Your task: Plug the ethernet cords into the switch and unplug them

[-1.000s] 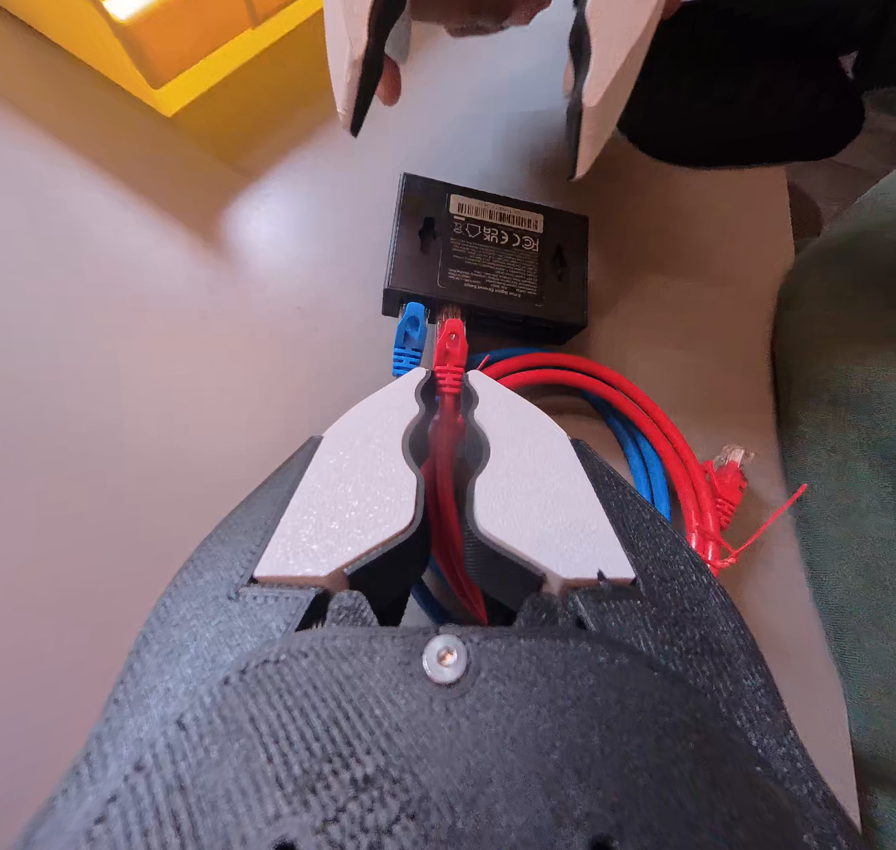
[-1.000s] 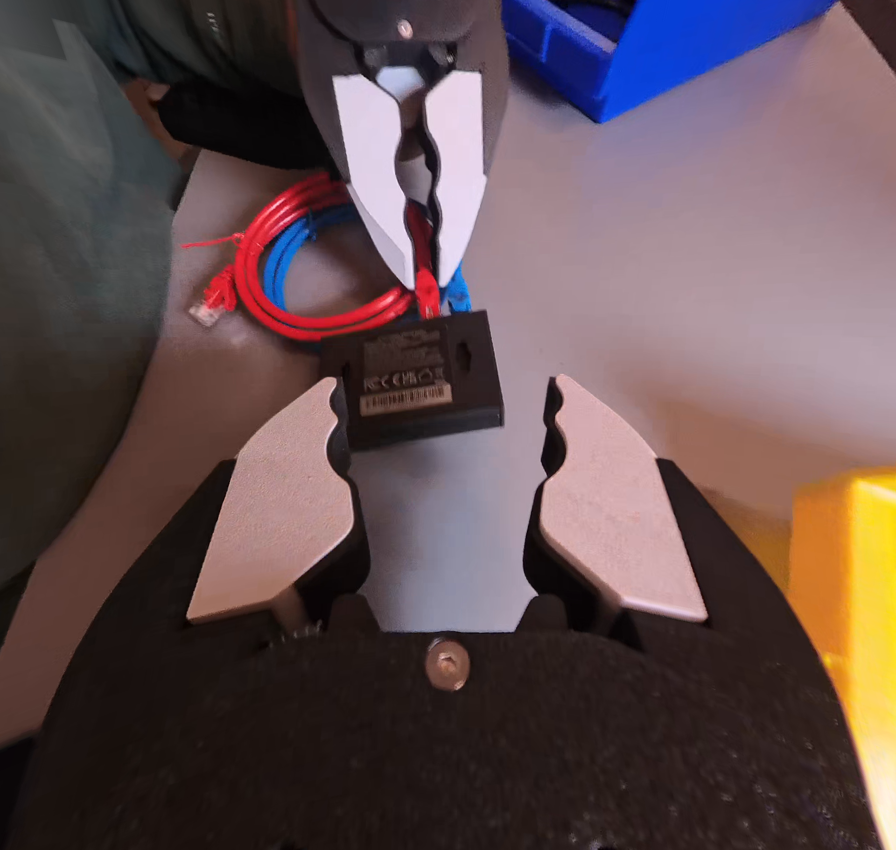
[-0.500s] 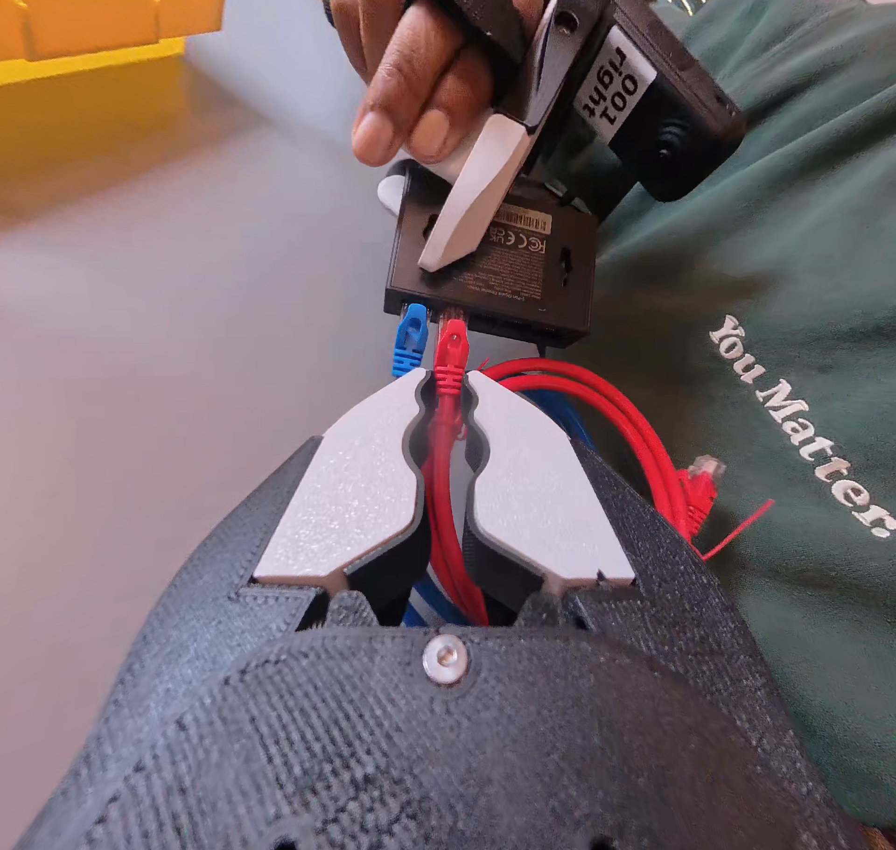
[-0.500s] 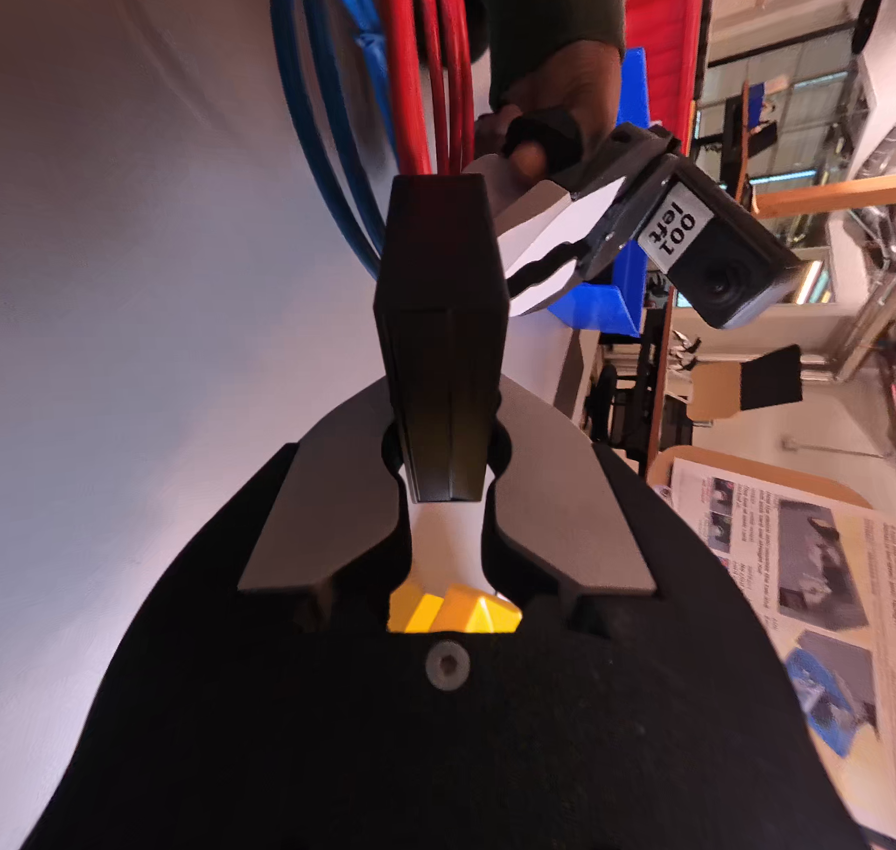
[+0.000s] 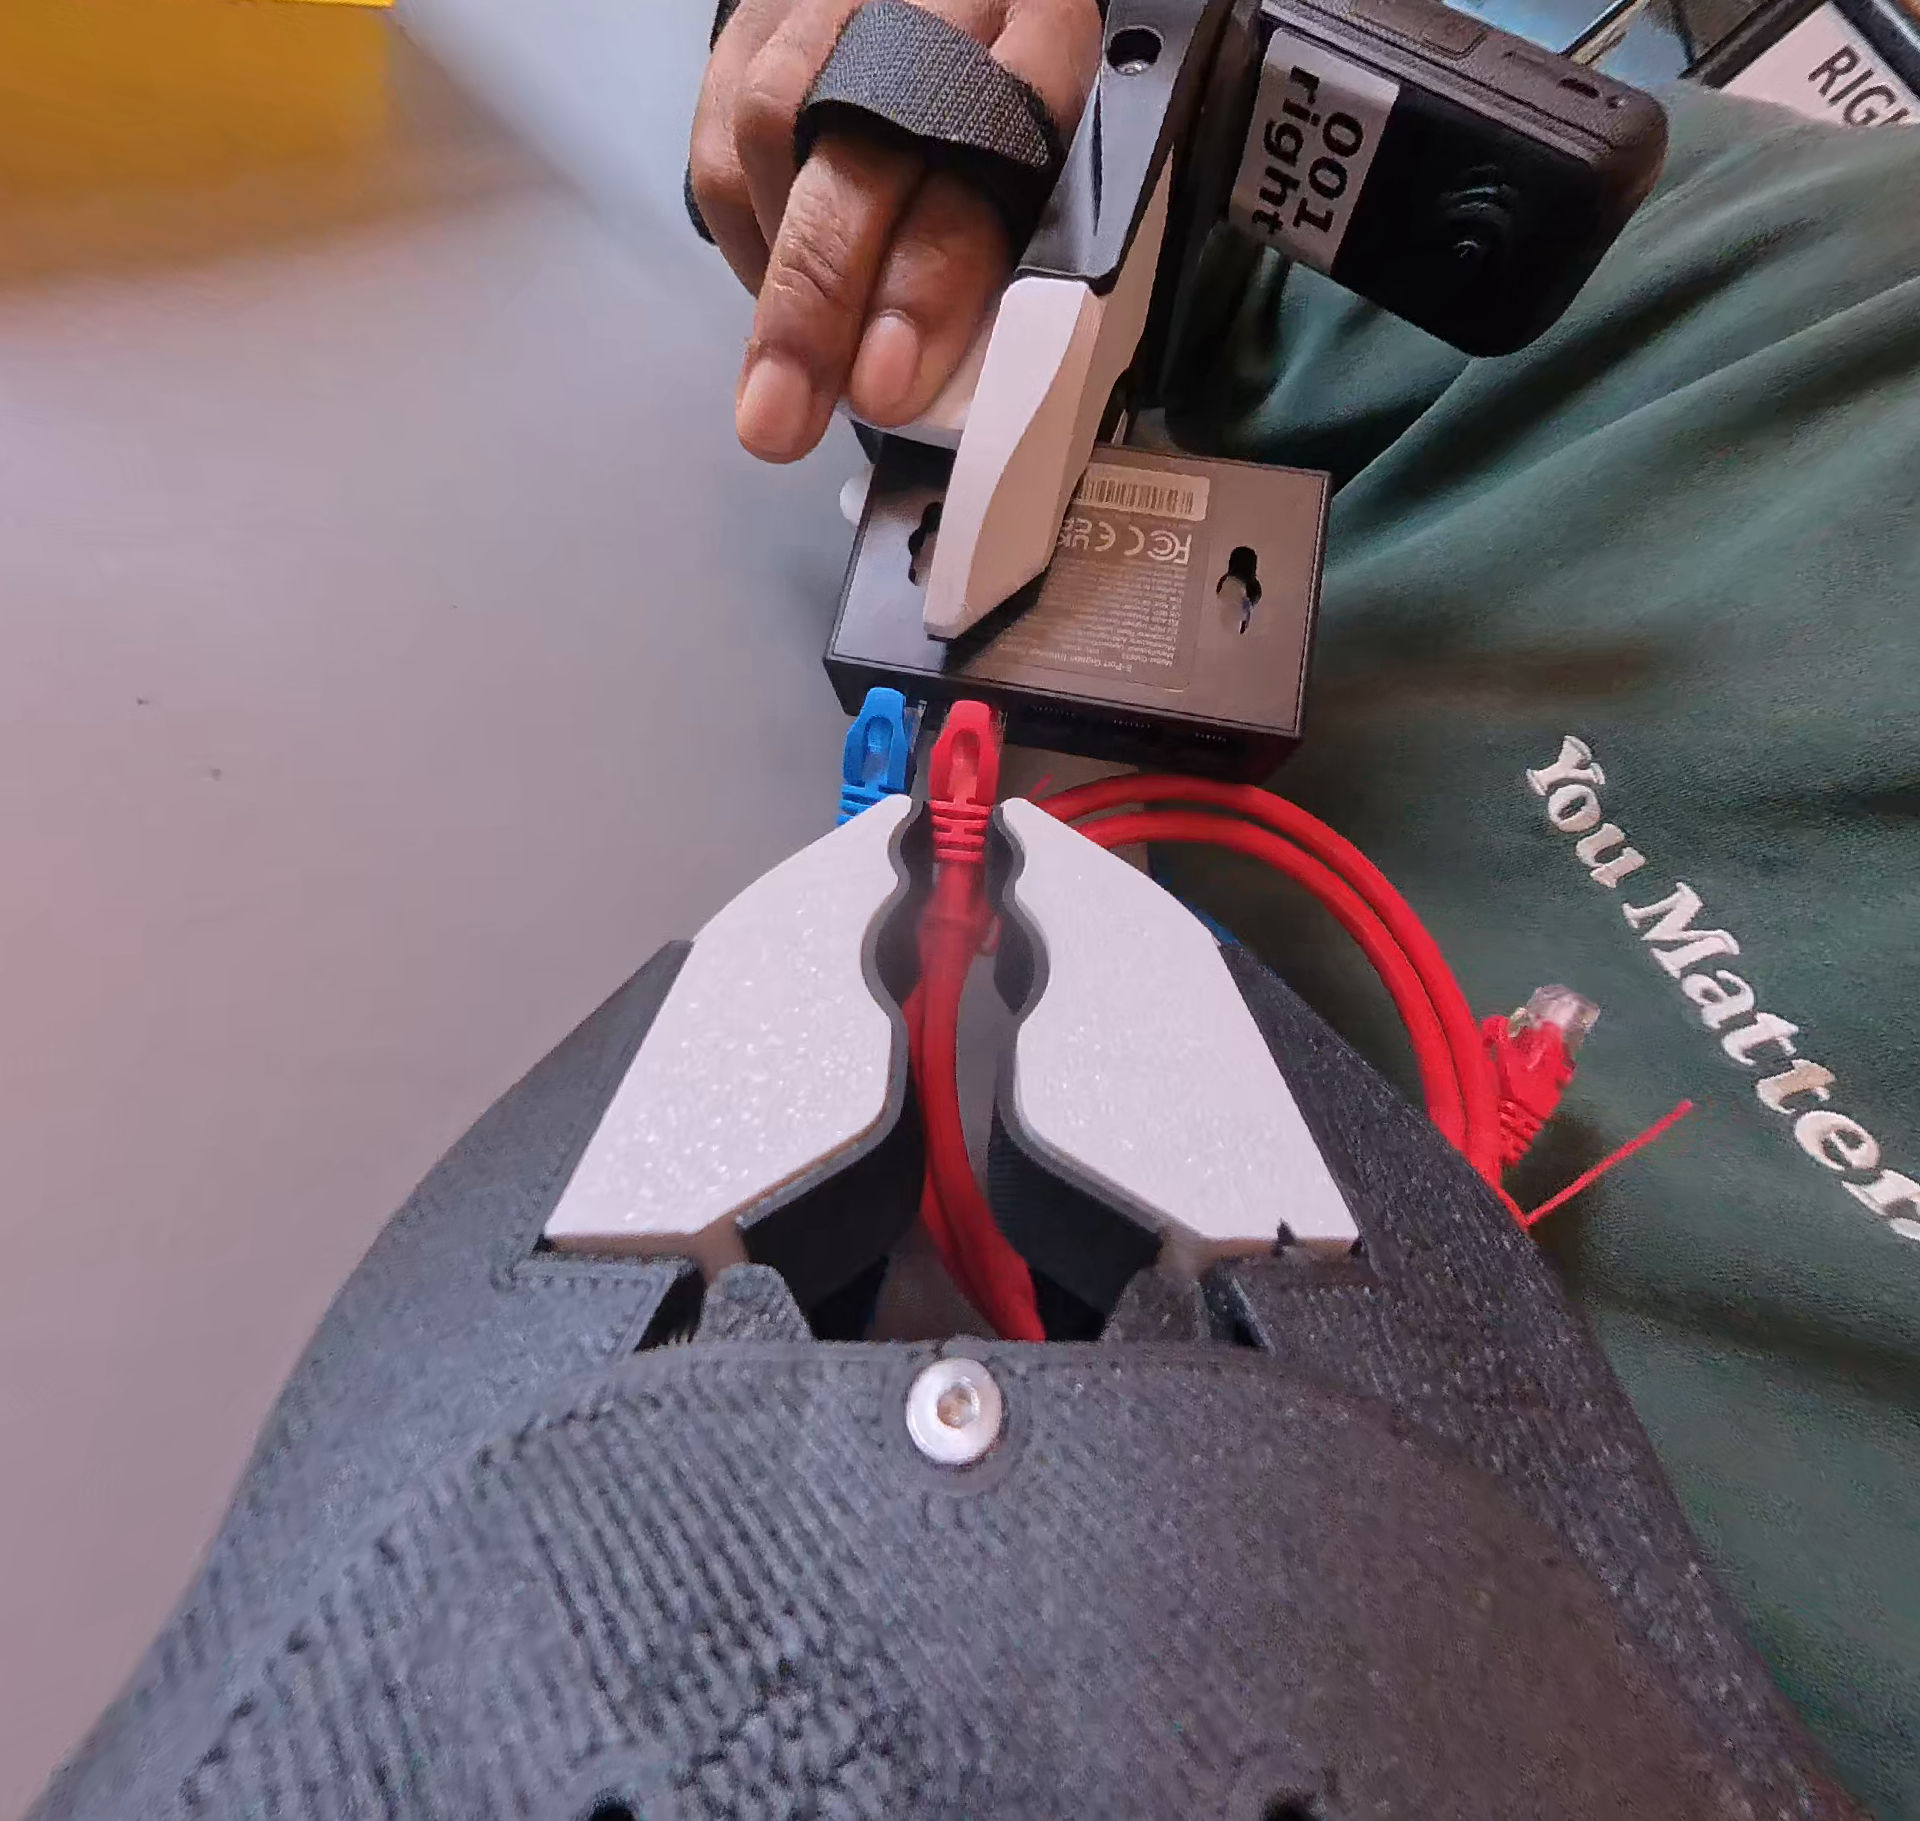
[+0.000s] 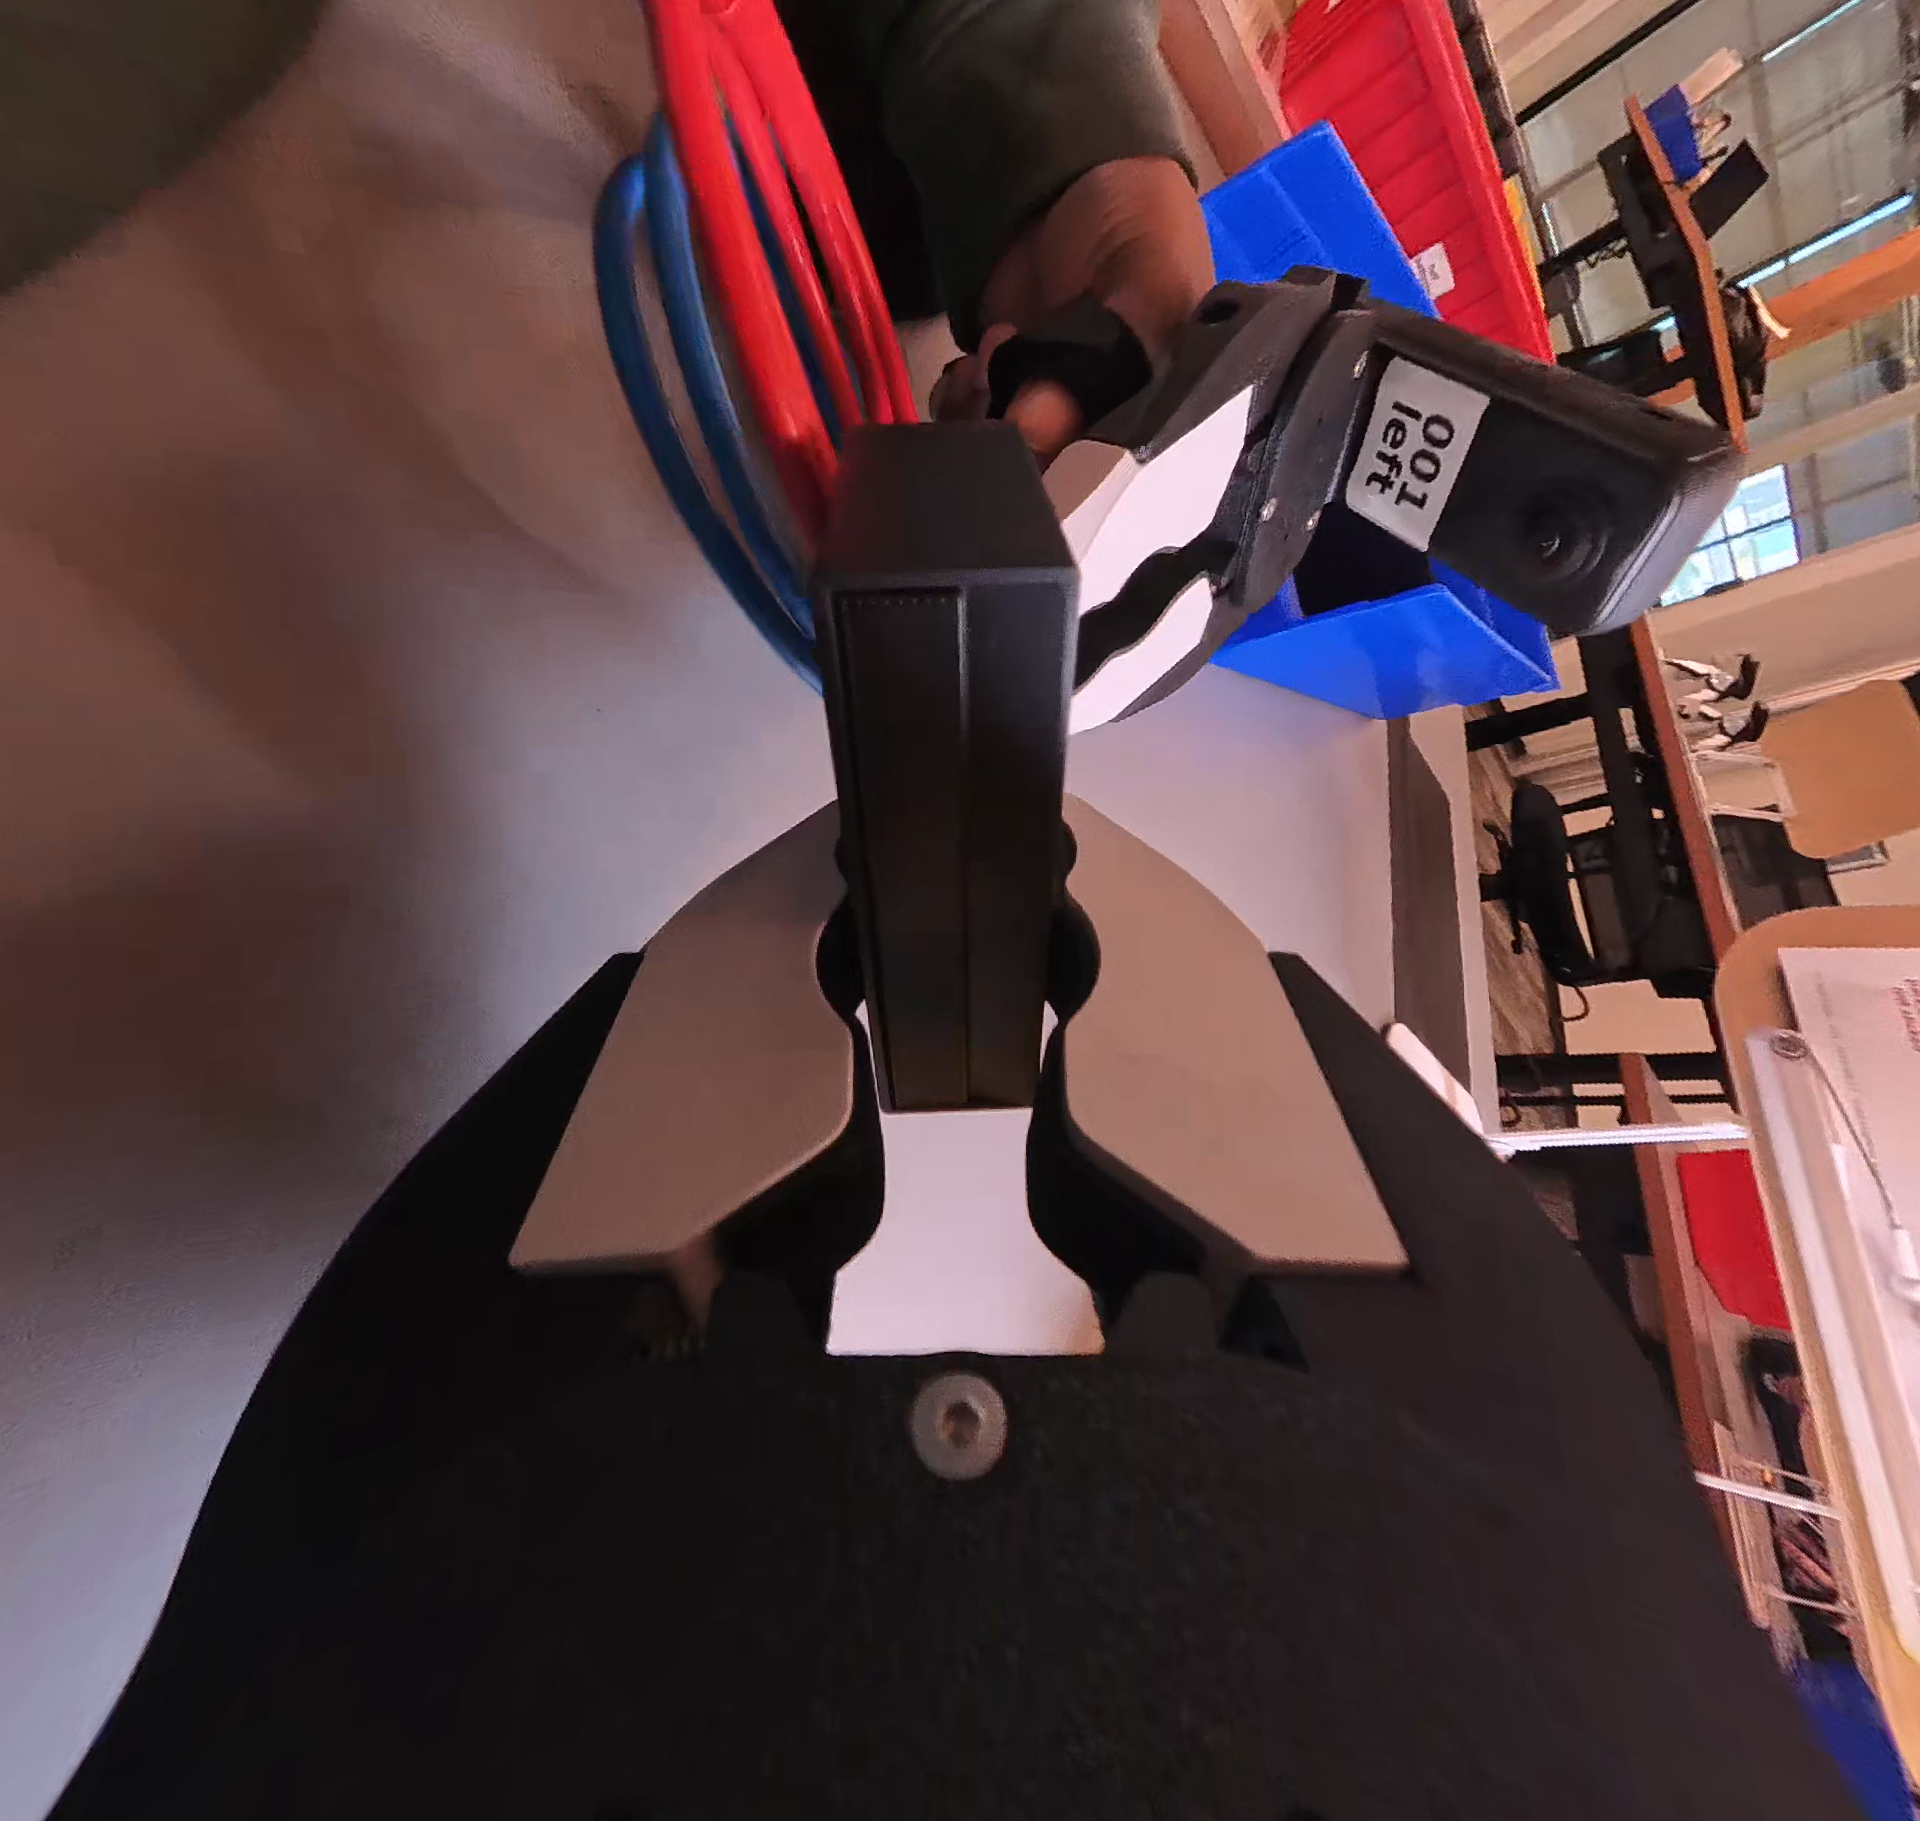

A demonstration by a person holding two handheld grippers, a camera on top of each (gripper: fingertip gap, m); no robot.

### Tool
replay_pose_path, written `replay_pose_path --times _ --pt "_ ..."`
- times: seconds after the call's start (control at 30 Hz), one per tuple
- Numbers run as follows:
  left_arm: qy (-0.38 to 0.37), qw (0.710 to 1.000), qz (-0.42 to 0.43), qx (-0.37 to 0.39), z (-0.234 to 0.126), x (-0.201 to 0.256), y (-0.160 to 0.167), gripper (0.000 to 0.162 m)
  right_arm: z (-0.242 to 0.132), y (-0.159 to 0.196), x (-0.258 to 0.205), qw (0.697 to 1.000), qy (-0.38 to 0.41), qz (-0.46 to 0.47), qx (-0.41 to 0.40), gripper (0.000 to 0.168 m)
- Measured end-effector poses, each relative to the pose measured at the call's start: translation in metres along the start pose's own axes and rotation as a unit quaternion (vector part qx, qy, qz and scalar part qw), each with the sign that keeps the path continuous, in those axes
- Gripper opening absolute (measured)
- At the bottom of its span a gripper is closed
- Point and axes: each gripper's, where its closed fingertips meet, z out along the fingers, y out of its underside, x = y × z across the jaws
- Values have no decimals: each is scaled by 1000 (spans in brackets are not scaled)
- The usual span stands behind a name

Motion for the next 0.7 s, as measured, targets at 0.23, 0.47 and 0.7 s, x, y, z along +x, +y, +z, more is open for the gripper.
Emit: replay_pose_path --times 0.23,0.47,0.7 --pt "-24 999 24 23 -9 -4 -14 10 -3 5 16 999 33 2 -5 30" --pt "-207 975 72 -28 -32 -31 -14 11 6 43 28 995 52 59 -69 53" --pt "-285 958 -5 -31 -50 -60 -1 10 3 50 15 965 -6 247 -90 74"
